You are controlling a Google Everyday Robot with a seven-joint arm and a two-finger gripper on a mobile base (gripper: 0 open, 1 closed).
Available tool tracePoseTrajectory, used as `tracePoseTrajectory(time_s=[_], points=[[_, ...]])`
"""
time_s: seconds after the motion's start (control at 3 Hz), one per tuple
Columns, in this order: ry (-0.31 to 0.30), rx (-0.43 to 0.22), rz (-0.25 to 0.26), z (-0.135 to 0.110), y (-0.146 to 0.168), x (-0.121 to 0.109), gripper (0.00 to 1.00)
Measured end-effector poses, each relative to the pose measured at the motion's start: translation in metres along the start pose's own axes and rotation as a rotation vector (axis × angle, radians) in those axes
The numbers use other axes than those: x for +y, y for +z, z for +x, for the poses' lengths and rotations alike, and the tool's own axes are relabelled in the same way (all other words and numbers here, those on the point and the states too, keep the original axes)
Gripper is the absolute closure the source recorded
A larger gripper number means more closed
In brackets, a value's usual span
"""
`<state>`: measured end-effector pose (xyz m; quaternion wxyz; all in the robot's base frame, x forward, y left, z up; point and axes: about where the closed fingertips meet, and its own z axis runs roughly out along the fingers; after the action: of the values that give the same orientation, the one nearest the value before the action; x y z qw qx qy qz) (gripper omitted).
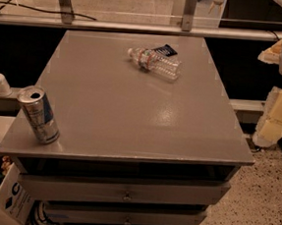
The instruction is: Move rxbar blueberry near redbull can
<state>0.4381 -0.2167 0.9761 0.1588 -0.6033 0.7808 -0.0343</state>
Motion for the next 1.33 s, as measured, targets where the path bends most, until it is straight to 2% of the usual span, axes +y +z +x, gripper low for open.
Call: tracePoseTrajectory(time_s=[0.33,0.67,1.33], points=[[0.000,0.000,0.000,0.000,0.000,0.000,0.00],[-0.026,-0.023,0.011,-0.005,0.013,-0.015,0.00],[-0.109,-0.077,-0.012,-0.038,0.065,-0.074,0.00]])
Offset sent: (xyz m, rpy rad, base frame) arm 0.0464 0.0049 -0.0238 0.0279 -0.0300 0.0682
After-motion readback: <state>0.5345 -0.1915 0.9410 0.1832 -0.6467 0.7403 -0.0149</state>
